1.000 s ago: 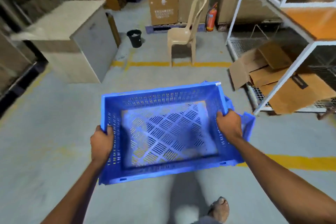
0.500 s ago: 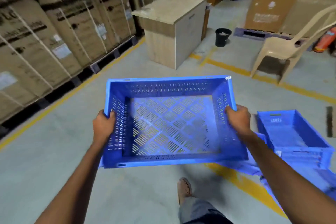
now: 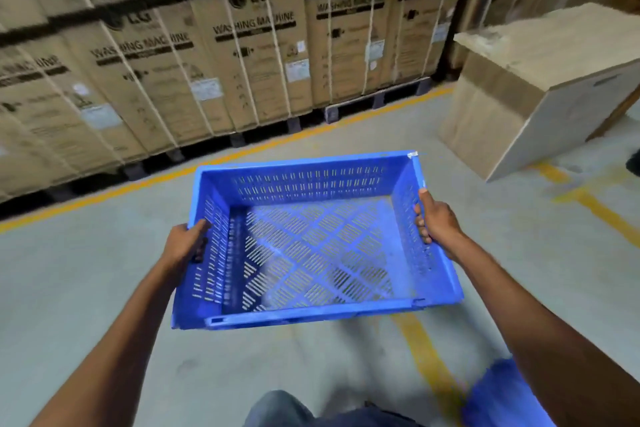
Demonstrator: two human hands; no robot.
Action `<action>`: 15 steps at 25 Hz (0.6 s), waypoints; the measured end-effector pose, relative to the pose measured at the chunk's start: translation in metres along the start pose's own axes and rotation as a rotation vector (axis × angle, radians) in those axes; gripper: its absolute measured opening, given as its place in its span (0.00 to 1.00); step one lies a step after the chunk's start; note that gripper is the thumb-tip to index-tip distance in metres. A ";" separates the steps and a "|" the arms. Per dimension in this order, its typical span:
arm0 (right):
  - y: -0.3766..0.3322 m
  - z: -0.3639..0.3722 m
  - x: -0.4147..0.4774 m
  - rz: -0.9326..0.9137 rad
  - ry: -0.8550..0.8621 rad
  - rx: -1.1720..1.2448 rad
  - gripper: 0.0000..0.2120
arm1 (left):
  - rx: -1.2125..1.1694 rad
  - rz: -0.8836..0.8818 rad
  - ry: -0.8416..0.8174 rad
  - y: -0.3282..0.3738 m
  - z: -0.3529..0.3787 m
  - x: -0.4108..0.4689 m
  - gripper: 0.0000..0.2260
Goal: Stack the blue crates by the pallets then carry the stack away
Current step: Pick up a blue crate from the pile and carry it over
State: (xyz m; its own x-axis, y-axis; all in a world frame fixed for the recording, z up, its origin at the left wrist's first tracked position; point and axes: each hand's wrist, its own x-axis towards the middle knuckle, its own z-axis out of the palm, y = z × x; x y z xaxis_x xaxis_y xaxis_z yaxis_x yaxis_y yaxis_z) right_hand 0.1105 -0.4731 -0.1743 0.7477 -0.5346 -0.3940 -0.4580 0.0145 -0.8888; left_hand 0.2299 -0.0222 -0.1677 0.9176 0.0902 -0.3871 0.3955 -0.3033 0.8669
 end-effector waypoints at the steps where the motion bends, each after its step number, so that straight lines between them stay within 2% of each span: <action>1: -0.014 0.025 0.017 -0.001 -0.014 -0.028 0.24 | -0.022 -0.024 0.042 0.000 -0.014 0.014 0.13; 5: -0.056 0.131 0.083 0.037 -0.112 -0.119 0.25 | -0.125 -0.114 0.085 -0.005 -0.079 0.092 0.19; 9: -0.094 0.245 0.129 -0.074 -0.163 -0.456 0.11 | 0.115 -0.096 0.211 -0.012 -0.141 0.176 0.19; 11: -0.124 0.317 0.152 -0.071 -0.147 -0.543 0.05 | 0.219 -0.135 0.278 -0.002 -0.187 0.227 0.18; 15: -0.158 0.371 0.177 -0.066 -0.075 -0.631 0.05 | 0.361 -0.132 0.302 0.022 -0.218 0.282 0.20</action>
State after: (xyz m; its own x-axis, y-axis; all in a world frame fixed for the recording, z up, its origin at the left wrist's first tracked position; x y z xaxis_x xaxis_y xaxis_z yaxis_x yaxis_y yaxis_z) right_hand 0.4943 -0.2565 -0.1903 0.8051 -0.4561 -0.3791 -0.5879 -0.5294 -0.6116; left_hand 0.5063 0.2034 -0.1893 0.8521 0.4053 -0.3312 0.5194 -0.5758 0.6314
